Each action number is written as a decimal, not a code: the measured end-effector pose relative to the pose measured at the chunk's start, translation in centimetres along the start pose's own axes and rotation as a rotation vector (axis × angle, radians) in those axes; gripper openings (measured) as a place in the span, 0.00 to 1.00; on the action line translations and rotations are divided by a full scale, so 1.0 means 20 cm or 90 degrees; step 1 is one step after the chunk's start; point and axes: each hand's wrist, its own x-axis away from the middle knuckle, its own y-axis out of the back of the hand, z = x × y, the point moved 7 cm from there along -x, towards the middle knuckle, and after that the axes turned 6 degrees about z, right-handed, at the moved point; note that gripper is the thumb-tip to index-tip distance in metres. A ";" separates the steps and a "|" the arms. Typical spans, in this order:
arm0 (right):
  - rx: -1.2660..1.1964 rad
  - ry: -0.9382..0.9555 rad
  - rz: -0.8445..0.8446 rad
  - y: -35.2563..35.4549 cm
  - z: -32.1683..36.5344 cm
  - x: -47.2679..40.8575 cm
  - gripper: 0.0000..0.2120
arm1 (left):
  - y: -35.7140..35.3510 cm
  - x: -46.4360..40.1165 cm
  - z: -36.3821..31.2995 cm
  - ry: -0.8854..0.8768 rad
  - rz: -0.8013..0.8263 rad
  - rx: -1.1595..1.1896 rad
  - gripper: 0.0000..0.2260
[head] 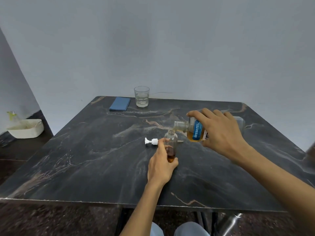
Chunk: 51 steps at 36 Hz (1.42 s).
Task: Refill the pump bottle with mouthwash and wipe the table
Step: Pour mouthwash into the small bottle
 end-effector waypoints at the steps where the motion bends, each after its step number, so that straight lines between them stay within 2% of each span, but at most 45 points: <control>1: 0.002 0.000 -0.002 0.00 0.00 0.00 0.43 | 0.00 0.00 0.00 -0.001 -0.002 0.000 0.31; 51: 0.004 0.008 -0.003 0.02 0.01 0.01 0.42 | 0.01 0.01 -0.01 -0.010 -0.013 0.003 0.30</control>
